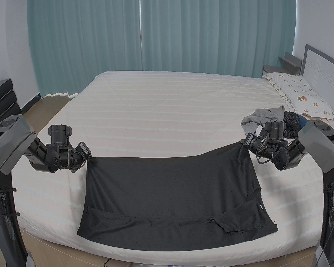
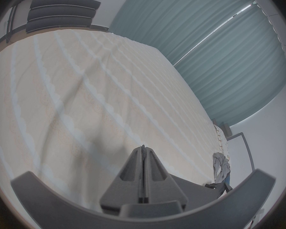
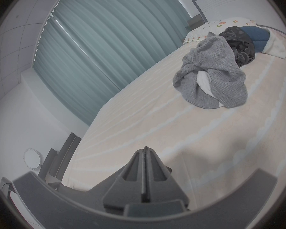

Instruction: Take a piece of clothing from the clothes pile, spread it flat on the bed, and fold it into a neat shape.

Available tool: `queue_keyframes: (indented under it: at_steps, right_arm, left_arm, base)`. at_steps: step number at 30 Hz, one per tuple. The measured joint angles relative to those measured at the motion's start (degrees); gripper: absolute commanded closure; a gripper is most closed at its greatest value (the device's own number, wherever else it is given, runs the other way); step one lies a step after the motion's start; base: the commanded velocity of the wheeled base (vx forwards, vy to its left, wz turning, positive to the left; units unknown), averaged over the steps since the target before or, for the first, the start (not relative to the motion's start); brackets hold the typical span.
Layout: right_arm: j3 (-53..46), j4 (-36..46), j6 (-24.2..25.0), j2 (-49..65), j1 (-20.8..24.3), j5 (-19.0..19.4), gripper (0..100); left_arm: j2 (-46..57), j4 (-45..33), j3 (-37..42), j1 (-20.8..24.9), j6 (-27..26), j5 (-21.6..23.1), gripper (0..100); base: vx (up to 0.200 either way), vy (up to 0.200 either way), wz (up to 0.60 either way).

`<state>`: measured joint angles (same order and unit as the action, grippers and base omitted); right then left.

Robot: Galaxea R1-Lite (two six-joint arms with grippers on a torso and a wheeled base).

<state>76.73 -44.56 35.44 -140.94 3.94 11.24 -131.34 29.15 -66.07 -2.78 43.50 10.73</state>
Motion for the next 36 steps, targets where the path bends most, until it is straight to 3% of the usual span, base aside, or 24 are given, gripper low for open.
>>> queue_keyframes:
  at_steps: [11,25,36]
  right_arm:
    - [-1.54,-0.96,0.44,0.52,-0.17,0.15,100]
    - [-6.39,-1.12,1.18,4.63,-1.68,3.78,100]
    - [-6.97,-0.84,1.80,4.91,-2.38,3.80,100]
  left_arm:
    - [0.85,0.09,0.34,-0.20,-0.26,0.00,100]
    - [1.24,0.29,2.22,-0.05,-0.72,0.51,100]
    - [0.28,5.99,2.55,0.28,-0.77,-0.02,100]
  base:
    - [0.000,0.000,0.00]
    - [0.000,0.000,0.00]
    - [0.000,0.000,0.00]
